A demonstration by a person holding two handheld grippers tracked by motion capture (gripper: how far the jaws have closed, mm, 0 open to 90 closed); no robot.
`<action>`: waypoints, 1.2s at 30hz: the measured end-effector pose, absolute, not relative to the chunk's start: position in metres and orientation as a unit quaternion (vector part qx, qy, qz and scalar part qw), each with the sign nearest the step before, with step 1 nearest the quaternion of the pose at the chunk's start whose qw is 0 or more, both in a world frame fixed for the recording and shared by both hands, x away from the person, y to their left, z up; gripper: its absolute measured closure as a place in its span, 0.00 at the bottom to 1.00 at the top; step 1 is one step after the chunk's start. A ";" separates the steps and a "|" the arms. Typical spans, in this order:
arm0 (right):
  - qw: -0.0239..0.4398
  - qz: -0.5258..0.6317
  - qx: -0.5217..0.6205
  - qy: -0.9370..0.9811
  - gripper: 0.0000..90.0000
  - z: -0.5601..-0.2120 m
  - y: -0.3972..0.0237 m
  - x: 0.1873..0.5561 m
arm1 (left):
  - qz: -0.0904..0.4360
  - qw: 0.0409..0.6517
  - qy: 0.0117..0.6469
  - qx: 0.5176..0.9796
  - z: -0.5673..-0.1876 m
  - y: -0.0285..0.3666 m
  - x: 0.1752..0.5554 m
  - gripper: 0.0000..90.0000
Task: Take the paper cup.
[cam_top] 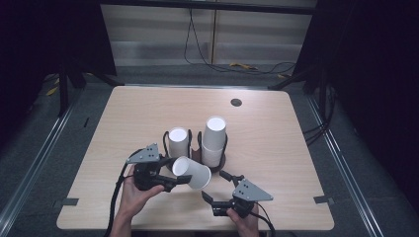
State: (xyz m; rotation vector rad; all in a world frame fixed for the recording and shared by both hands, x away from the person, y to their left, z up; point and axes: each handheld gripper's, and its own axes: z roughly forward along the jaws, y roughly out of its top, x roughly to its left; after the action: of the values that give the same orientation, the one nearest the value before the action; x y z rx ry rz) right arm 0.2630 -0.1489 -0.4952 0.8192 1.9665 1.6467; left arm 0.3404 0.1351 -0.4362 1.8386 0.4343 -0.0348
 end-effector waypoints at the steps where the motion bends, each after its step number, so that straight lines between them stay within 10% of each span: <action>1: 0.220 0.597 0.294 0.713 0.14 -0.495 -0.148 0.263 | -0.017 0.583 0.187 0.790 -0.438 0.134 0.339 0.36; 36: 0.204 0.600 0.239 0.735 0.21 -0.501 -0.125 0.273 | -0.063 0.589 0.164 0.789 -0.444 0.117 0.331 0.37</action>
State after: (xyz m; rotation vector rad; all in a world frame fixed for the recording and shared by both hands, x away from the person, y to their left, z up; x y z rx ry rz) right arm 0.2731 -0.1254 -0.5006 0.6652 2.0507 1.6745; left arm 0.3313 0.1167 -0.4440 1.8359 0.3824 -0.1457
